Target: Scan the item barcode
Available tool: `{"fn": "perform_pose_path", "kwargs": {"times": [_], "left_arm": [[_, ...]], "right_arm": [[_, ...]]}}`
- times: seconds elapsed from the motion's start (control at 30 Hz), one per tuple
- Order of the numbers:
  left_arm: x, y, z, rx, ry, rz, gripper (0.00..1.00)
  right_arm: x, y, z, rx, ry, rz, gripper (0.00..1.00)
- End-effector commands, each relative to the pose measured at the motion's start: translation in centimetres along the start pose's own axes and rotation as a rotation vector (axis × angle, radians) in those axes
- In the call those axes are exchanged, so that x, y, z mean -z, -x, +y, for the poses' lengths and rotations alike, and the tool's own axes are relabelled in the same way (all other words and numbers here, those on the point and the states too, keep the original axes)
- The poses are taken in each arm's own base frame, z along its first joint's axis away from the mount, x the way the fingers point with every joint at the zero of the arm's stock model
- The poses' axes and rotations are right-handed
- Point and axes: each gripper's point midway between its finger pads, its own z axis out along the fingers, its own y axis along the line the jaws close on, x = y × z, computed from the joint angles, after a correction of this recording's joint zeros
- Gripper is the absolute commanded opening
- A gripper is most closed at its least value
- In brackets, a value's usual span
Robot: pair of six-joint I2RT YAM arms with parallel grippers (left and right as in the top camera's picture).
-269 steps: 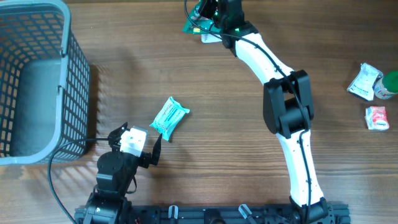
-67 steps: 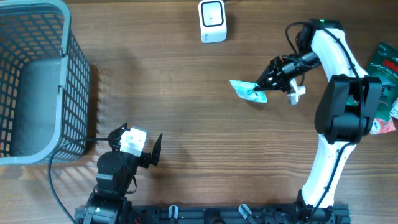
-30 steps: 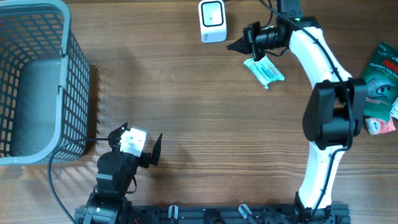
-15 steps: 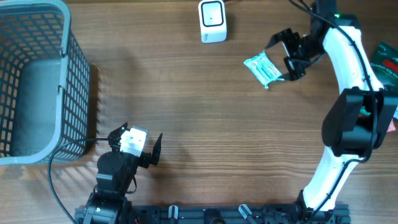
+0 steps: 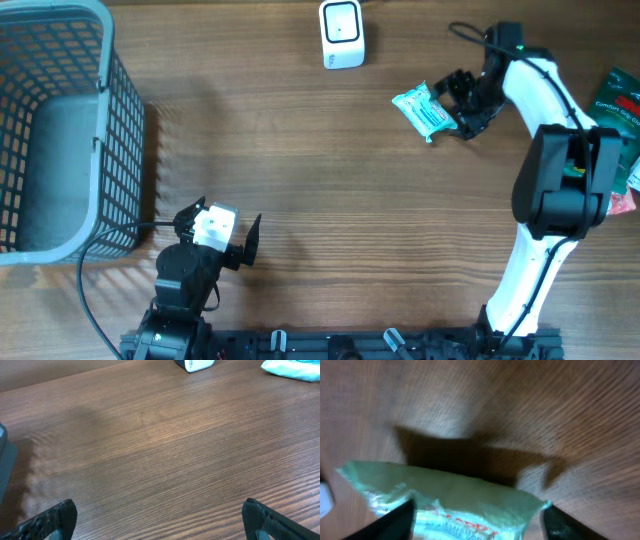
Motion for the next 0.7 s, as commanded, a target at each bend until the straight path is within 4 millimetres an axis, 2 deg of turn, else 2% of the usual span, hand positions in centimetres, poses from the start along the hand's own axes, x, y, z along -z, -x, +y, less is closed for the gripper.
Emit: {"fn": "perform_pose_path", "kwargs": {"times": [0.0,0.07,0.1,0.13,0.17,0.23,0.3,0.4,0.5,0.57,0.63,0.67], "left_arm": [[0.0,-0.1,-0.1,-0.01,-0.008,0.0,1.0],[0.0,-0.1,-0.1,-0.01,-0.008,0.0,1.0],[0.0,-0.1,-0.1,-0.01,-0.008,0.0,1.0],[0.0,-0.1,-0.1,-0.01,-0.008,0.0,1.0],[0.0,-0.1,-0.1,-0.01,-0.008,0.0,1.0],[0.0,-0.1,-0.1,-0.01,-0.008,0.0,1.0],[0.0,-0.1,-0.1,-0.01,-0.008,0.0,1.0],[0.0,-0.1,-0.1,-0.01,-0.008,0.0,1.0],[0.0,-0.1,-0.1,-0.01,-0.008,0.0,1.0],[0.0,-0.1,-0.1,-0.01,-0.008,0.0,1.0],[0.0,-0.1,-0.1,-0.01,-0.008,0.0,1.0],[0.0,-0.1,-0.1,-0.01,-0.008,0.0,1.0]], "right_arm": [[-3.1,-0.8,-2.5,-0.028,-0.068,0.0,0.77],[-4.5,-1.1,-3.4,-0.051,-0.07,-0.006,0.82],[-5.3,-1.0,-4.0,-0.068,-0.069,-0.02,0.75],[-5.8,-1.1,-4.4,-0.07,-0.065,-0.022,0.58],[-6.1,-1.3,-4.9,-0.084,-0.072,-0.018,0.26],[-6.2,-1.7,-5.6,-0.107,-0.088,0.005,0.05],[-5.8,-2.6,-5.0,-0.114,-0.054,0.065,0.04],[-3.7,-4.9,-3.7,-0.17,0.021,0.239,0.05],[0.9,-8.7,-0.5,-0.167,0.249,0.565,0.04],[5.1,-10.6,1.5,-0.139,0.474,0.775,0.04],[7.6,-11.8,1.5,-0.176,0.558,0.886,0.04],[8.0,-12.2,1.2,-0.213,0.54,0.913,0.04]]}}
